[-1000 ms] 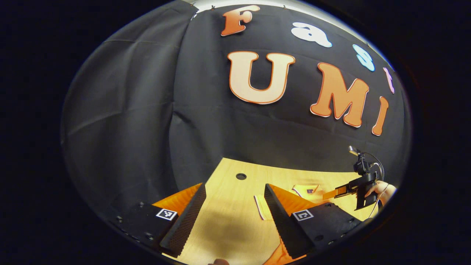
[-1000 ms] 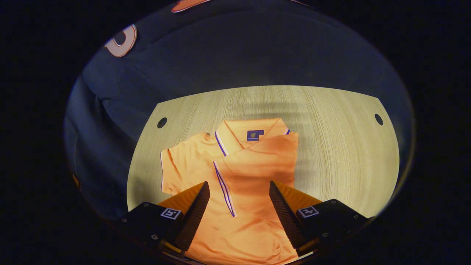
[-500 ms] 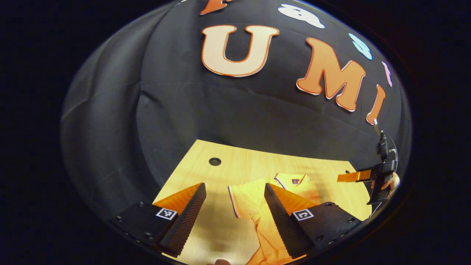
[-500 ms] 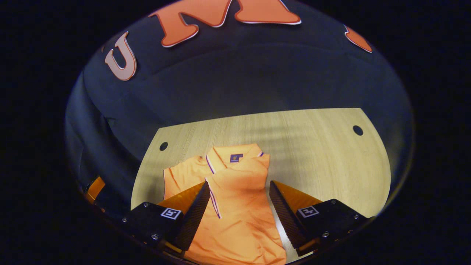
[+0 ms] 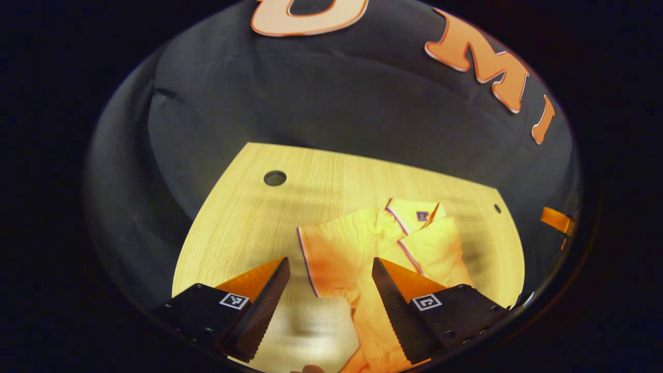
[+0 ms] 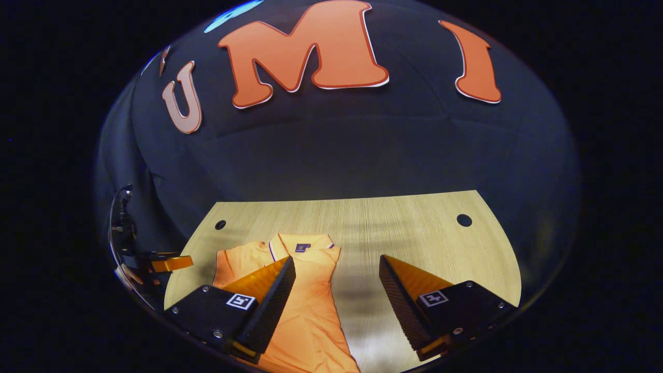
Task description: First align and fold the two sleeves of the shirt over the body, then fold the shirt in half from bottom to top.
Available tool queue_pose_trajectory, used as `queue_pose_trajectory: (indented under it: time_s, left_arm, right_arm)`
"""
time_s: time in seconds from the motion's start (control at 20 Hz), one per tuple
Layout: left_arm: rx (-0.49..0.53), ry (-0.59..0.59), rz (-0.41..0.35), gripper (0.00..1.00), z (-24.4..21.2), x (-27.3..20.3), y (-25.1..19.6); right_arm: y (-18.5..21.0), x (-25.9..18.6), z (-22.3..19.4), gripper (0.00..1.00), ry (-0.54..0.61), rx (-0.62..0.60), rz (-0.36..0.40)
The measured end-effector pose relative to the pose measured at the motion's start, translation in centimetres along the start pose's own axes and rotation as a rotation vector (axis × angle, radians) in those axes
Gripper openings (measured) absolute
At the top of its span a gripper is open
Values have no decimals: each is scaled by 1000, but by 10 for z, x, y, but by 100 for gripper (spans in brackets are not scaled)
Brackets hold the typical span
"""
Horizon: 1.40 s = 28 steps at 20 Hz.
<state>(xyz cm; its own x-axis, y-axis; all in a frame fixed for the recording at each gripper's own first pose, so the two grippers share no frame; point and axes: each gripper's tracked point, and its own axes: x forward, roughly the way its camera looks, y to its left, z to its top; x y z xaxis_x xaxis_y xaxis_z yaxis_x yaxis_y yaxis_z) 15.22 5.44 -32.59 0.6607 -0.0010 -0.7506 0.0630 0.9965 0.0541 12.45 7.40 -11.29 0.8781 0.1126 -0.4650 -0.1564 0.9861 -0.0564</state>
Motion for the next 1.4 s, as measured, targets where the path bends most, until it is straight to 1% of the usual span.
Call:
queue_pose_trajectory:
  time_s: [0.1, 0.15, 0.4, 0.5, 0.6, 0.65, 0.7, 0.85, 0.9, 0.95, 1.0, 1.05, 1.1, 1.15, 1.2, 1.25, 1.4]
  left_arm:
    - [4, 80, 27, 98, -12, 26, 9]
    - [3, 110, 50, 99, -16, 38, 15]
    - [31, 259, 161, 98, -37, 86, 26]
    - [-13, 293, 150, 98, -44, 99, 24]
    - [-33, 316, 162, 98, -50, 103, 31]
    - [-18, 318, 166, 98, -49, 103, 33]
    - [-4, 305, 159, 95, -45, 105, 31]
    - [12, 319, 146, 91, -47, 110, 22]
    - [8, 324, 152, 84, -48, 111, 20]
    - [9, 332, 147, 75, -49, 111, 17]
    - [24, 340, 138, 70, -49, 110, 14]
    - [45, 353, 123, 60, -52, 110, 9]
    - [57, 358, 111, 46, -52, 112, 5]
    - [55, 355, 100, 36, -50, 113, 0]
    - [52, 358, 112, 20, -51, 111, 0]
    - [49, 351, 119, 12, -50, 110, 0]
    - [31, 344, 109, 11, -51, 111, -1]
  right_arm:
    - [-18, -5, -5, 99, 8, 6, -13]
    - [-25, -7, -9, 99, 14, 18, -14]
    - [-56, -14, -27, 99, 50, 79, -26]
    - [-65, -16, -33, 99, 64, 96, -25]
    - [-72, -17, -37, 99, 70, 113, -25]
    - [-75, -17, -39, 99, 74, 122, -26]
    - [-77, -16, -42, 99, 84, 132, -20]
    - [-75, -13, -48, 99, 97, 162, -5]
    - [-75, -11, -48, 99, 100, 164, -6]
    - [-76, -10, -50, 99, 101, 161, -9]
    - [-74, -8, -49, 99, 99, 157, -8]
    - [-72, -8, -49, 99, 98, 159, -5]
    - [-71, -7, -48, 99, 96, 161, -6]
    - [-70, -6, -47, 99, 92, 162, -8]
    - [-69, -5, -47, 99, 91, 165, -8]
    - [-67, -5, -47, 99, 91, 167, -5]
    - [-64, -8, -46, 99, 89, 170, -1]
